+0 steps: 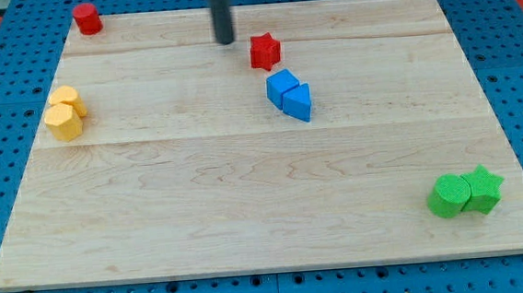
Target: Push the red star close to red circle
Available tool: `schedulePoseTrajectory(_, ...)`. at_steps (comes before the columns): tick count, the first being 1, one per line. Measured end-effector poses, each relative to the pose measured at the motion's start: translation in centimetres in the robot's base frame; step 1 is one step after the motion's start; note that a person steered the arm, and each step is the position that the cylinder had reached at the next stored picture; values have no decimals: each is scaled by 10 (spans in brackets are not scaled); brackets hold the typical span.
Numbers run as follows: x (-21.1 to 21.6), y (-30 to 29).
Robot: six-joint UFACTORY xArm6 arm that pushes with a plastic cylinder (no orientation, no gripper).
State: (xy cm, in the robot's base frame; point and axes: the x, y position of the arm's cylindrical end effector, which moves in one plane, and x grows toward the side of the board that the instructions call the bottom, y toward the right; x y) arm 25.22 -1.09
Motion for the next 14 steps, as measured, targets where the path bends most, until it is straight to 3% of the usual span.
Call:
schedulePoseTrajectory(1,0,93)
schedulePoseTrajectory(2,65,107)
schedulePoseTrajectory(4,56,32)
schedulePoseTrajectory(7,16,0)
schedulePoseTrajectory(9,16,-52)
schedulePoseTrajectory(11,43,-91)
schedulePoseTrajectory(13,3,-102)
schedulePoseTrajectory(14,3,-125)
